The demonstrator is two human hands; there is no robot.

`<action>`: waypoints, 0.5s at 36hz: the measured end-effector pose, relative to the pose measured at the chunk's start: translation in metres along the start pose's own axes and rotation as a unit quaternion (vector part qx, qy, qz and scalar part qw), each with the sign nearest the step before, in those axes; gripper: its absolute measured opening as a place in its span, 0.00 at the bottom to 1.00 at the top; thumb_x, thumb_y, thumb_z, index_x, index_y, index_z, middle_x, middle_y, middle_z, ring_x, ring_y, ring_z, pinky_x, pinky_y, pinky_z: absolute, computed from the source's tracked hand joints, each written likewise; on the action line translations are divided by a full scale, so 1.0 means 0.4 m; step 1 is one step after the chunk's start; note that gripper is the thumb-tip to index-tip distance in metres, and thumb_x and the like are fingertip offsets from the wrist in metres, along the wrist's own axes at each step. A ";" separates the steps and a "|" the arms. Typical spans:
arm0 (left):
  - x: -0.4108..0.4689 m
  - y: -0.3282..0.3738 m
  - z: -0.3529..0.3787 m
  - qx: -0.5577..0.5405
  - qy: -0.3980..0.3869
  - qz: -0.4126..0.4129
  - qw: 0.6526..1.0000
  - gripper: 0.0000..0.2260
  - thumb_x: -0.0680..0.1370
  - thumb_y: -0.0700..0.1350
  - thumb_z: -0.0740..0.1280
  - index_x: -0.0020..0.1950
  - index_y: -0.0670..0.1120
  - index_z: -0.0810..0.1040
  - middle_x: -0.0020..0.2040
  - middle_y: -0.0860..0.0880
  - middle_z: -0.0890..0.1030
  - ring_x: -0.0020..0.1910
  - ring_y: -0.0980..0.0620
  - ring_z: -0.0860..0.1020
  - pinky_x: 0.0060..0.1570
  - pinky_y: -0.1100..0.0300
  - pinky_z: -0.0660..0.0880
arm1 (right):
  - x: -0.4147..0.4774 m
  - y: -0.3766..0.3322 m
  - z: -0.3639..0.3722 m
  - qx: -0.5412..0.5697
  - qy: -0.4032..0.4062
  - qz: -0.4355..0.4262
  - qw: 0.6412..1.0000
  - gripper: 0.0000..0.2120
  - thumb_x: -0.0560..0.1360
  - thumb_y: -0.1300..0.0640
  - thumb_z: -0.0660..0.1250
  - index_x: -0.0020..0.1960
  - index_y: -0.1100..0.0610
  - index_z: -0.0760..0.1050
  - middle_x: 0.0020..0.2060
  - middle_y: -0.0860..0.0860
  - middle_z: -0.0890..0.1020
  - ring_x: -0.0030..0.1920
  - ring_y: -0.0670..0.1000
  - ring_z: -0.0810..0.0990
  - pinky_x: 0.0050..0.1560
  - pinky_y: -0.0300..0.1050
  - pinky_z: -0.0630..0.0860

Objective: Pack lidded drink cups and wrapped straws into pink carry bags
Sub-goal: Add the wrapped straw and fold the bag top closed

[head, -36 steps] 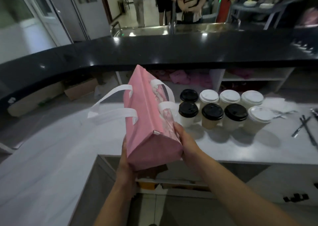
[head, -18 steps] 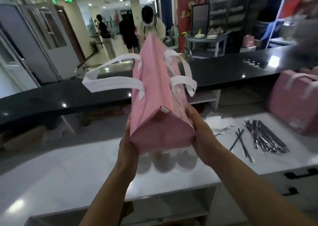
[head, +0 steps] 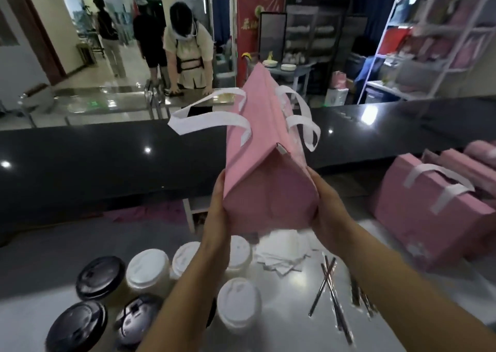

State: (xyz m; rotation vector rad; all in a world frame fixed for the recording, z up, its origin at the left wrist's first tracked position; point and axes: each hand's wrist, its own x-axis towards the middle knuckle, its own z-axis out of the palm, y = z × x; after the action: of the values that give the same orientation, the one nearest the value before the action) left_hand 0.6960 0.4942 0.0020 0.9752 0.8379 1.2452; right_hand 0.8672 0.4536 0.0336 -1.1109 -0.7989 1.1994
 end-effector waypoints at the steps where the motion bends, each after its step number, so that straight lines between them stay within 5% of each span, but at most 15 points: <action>1: 0.035 -0.006 0.010 -0.001 0.001 -0.005 1.000 0.17 0.82 0.61 0.56 0.61 0.59 0.79 0.51 0.57 0.86 0.49 0.58 0.84 0.45 0.59 0.79 | 0.038 -0.006 -0.003 0.012 0.006 0.015 1.000 0.21 0.80 0.43 0.60 0.66 0.54 0.76 0.58 0.54 0.83 0.54 0.53 0.83 0.45 0.46 0.81; 6: 0.177 -0.024 0.046 -0.028 0.009 0.020 0.999 0.25 0.80 0.64 0.53 0.74 0.57 0.70 0.71 0.53 0.74 0.66 0.56 0.75 0.49 0.64 0.80 | 0.186 -0.015 -0.020 0.069 -0.009 0.019 0.997 0.20 0.80 0.41 0.60 0.60 0.54 0.80 0.54 0.54 0.84 0.54 0.53 0.82 0.43 0.46 0.81; 10: 0.242 -0.050 0.054 0.033 -0.011 0.075 0.997 0.25 0.79 0.64 0.60 0.76 0.62 0.64 0.73 0.57 0.70 0.69 0.59 0.73 0.67 0.56 0.72 | 0.250 -0.001 -0.058 0.013 -0.039 -0.081 0.996 0.25 0.76 0.55 0.67 0.72 0.54 0.70 0.61 0.52 0.81 0.59 0.50 0.81 0.51 0.42 0.79; 13: 0.286 -0.065 0.057 0.116 -0.029 0.106 0.987 0.28 0.78 0.55 0.68 0.77 0.58 0.63 0.72 0.55 0.70 0.67 0.59 0.74 0.62 0.60 0.76 | 0.300 0.018 -0.086 -0.114 -0.022 -0.111 0.987 0.31 0.74 0.65 0.71 0.73 0.48 0.69 0.58 0.50 0.82 0.56 0.47 0.82 0.50 0.41 0.80; 18: 0.367 -0.063 0.054 0.196 -0.043 0.100 0.975 0.30 0.78 0.56 0.67 0.78 0.61 0.59 0.72 0.54 0.70 0.66 0.55 0.74 0.61 0.56 0.77 | 0.407 0.012 -0.104 -0.184 -0.026 -0.130 0.974 0.29 0.76 0.61 0.71 0.73 0.43 0.67 0.59 0.48 0.82 0.59 0.47 0.81 0.59 0.50 0.79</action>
State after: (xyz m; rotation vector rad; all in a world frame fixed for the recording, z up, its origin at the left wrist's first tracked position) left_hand 0.7461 0.6353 -0.0128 1.4510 0.9552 1.2207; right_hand 0.9399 0.6022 0.0044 -1.2296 -1.2036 0.8828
